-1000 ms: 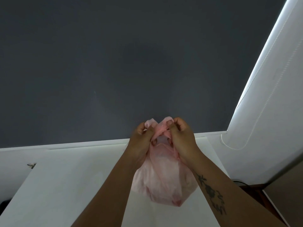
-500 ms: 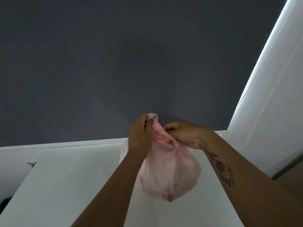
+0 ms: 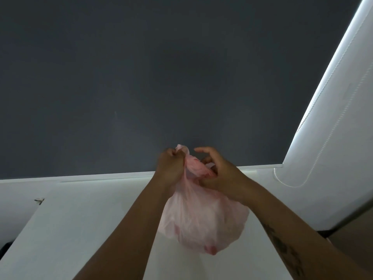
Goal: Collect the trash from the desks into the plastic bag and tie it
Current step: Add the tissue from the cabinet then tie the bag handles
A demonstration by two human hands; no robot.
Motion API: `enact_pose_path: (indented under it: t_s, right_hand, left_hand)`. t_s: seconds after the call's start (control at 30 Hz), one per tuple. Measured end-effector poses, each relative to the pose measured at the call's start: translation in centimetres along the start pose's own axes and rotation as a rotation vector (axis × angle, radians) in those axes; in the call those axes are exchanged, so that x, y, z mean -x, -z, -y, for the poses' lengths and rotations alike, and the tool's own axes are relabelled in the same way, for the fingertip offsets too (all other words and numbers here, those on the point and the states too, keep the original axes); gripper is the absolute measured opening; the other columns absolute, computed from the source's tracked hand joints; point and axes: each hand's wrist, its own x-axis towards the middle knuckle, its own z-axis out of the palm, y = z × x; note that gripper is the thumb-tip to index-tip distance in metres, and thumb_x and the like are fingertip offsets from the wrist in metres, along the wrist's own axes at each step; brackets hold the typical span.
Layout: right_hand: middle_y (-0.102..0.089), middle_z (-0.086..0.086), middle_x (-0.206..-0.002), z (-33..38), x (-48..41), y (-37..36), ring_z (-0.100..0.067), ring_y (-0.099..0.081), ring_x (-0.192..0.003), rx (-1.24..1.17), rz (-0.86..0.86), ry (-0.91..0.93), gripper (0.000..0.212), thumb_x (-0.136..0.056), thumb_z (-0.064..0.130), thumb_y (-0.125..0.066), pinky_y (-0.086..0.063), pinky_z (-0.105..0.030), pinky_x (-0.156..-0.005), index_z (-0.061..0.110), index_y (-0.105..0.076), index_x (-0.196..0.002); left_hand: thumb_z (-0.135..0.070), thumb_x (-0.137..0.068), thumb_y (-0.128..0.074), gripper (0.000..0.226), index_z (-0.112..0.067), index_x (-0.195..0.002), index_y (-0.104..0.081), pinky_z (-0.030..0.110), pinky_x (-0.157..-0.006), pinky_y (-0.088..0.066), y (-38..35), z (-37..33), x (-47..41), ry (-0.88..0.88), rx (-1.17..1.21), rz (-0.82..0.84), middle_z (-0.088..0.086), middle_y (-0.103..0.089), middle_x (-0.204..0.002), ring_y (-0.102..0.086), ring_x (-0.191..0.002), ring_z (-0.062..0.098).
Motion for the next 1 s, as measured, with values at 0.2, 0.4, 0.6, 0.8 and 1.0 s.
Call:
enact_pose_path:
  t_s: [0.2,0.4,0.6,0.8,1.0]
  right_hand:
    - [-0.052,0.019,-0.095,0.0,0.2,-1.1,0.004,-0.055,-0.089,0.324,-0.315,0.417,0.021,-0.087,0.020,-0.066,-0.043,-0.009,-0.074,0.027,-0.070,-0.106]
    - [-0.072,0.013,-0.083,0.6,-0.2,0.2,-0.001,-0.066,-0.077,-0.195,-0.356,0.090,0.017,-0.095,0.019,-0.056,-0.050,-0.011,-0.065,0.025,-0.071,-0.088]
    - [-0.069,0.017,-0.095,0.2,-0.1,0.2,0.003,-0.065,-0.085,-0.224,-0.403,-0.002,0.021,-0.099,0.022,-0.050,-0.052,-0.011,-0.068,0.034,-0.067,-0.103]
    - [-0.063,0.010,-0.102,0.6,0.7,0.1,-0.004,-0.061,-0.089,-0.056,-0.380,0.081,0.027,-0.091,0.035,-0.062,-0.054,-0.017,-0.072,0.043,-0.054,-0.116]
    - [-0.064,0.019,-0.099,0.2,0.5,0.2,0.008,-0.061,-0.082,-0.092,-0.291,-0.061,0.024,-0.086,0.035,-0.070,-0.047,-0.004,-0.061,0.032,-0.062,-0.108]
  left_hand:
    - [-0.033,-0.097,-0.050,0.031,-0.008,-0.085,-0.066,0.043,-0.083,-0.055,0.3,-0.3,-0.3,0.038,0.004,0.083,0.007,-0.072,-0.079,-0.069,-0.078,0.026]
    - [-0.040,-0.096,-0.055,0.033,-0.007,-0.093,-0.062,0.037,-0.069,-0.049,0.8,0.1,-0.4,-0.012,0.027,0.093,0.008,-0.062,-0.080,-0.058,-0.073,0.021]
    - [-0.040,-0.098,-0.050,0.032,-0.013,-0.096,-0.065,0.031,-0.066,-0.051,-0.1,0.2,-0.2,-0.047,-0.016,0.129,0.004,-0.067,-0.086,-0.063,-0.075,0.017]
    - [-0.035,-0.099,-0.048,0.034,-0.012,-0.077,-0.060,0.032,-0.066,-0.048,-0.7,-0.3,-0.3,-0.027,-0.033,0.113,0.004,-0.063,-0.074,-0.059,-0.069,0.020]
    - [-0.039,-0.097,-0.051,0.031,-0.012,-0.087,-0.062,0.031,-0.065,-0.048,-0.8,-0.4,-0.8,-0.051,-0.039,0.071,0.003,-0.062,-0.077,-0.059,-0.070,0.017]
